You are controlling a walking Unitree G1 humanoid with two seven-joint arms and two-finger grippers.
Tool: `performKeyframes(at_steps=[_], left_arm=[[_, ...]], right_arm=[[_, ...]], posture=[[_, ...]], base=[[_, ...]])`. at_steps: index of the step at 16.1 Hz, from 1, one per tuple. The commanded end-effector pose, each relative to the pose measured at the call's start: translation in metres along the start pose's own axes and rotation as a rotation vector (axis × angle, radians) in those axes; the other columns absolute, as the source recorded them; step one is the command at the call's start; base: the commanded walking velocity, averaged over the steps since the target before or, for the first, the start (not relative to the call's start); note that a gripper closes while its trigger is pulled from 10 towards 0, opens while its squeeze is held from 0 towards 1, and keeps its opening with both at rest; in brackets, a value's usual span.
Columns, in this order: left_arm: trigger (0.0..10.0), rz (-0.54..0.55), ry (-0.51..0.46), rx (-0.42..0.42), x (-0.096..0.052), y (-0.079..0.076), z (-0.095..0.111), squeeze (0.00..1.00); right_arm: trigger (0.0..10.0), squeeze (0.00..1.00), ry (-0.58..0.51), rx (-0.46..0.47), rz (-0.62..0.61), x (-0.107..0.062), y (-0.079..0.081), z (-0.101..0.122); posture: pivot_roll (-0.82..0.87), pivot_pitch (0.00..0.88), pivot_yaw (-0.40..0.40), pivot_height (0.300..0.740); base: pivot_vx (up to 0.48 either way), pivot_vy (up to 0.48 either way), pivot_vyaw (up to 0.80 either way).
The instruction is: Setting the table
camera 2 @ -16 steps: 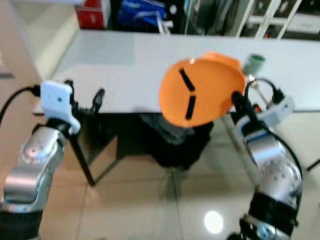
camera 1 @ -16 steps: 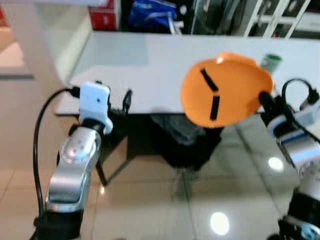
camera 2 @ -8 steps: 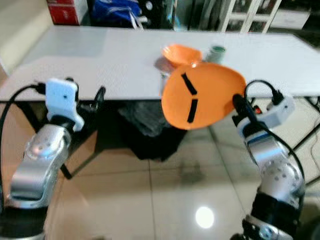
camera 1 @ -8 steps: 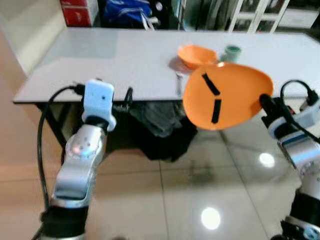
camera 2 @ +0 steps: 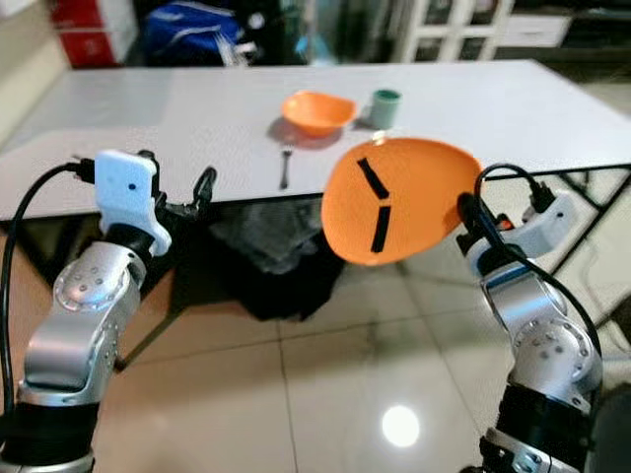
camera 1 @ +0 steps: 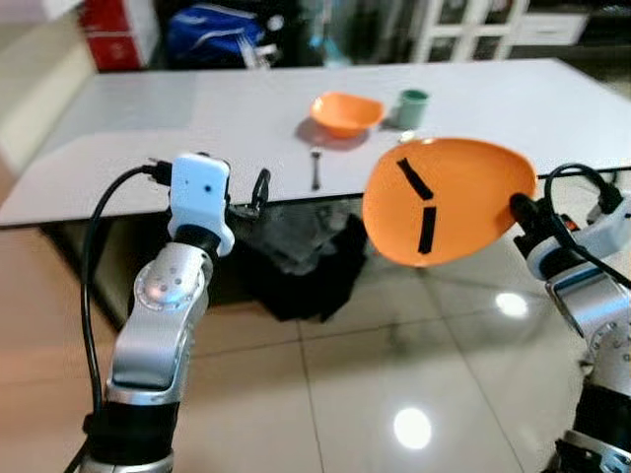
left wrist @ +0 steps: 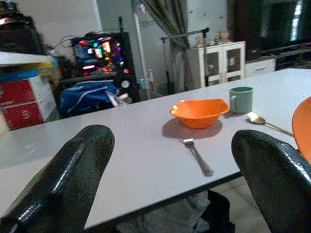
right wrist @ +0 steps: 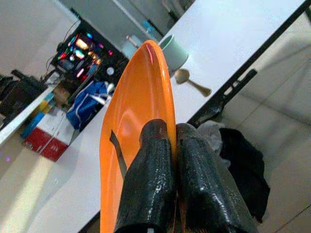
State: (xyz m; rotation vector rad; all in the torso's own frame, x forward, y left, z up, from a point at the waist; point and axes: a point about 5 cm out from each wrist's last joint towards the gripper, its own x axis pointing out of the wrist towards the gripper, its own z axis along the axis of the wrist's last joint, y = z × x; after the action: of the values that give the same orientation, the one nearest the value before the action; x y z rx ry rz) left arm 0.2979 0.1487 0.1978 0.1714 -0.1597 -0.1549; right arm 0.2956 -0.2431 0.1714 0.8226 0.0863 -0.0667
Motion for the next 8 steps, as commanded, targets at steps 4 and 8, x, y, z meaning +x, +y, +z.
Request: performKeyframes(at_steps=[4, 8], left_arm=[[10.0, -0.022, -0.019, 0.003, 0.0028, -0.0017, 0.0059, 0.00], [10.0, -0.031, -0.022, 0.007, 0.0027, -0.0034, 0.0071, 0.00]], right_arm=[[10.0, 0.00, -0.031, -0.010, 0.036, -0.0004, 0.0072, 0.0104], [10.0, 0.00, -0.015, -0.029, 0.042, -0.0012, 0.0073, 0.0096]], posture=[[-0.04, 0.000, -0.023, 0.740], [-0.04, 0.000, -0.024, 0.740]], base=[[0.459, 0.000, -0.66], [0.458, 0.000, 0.00]])
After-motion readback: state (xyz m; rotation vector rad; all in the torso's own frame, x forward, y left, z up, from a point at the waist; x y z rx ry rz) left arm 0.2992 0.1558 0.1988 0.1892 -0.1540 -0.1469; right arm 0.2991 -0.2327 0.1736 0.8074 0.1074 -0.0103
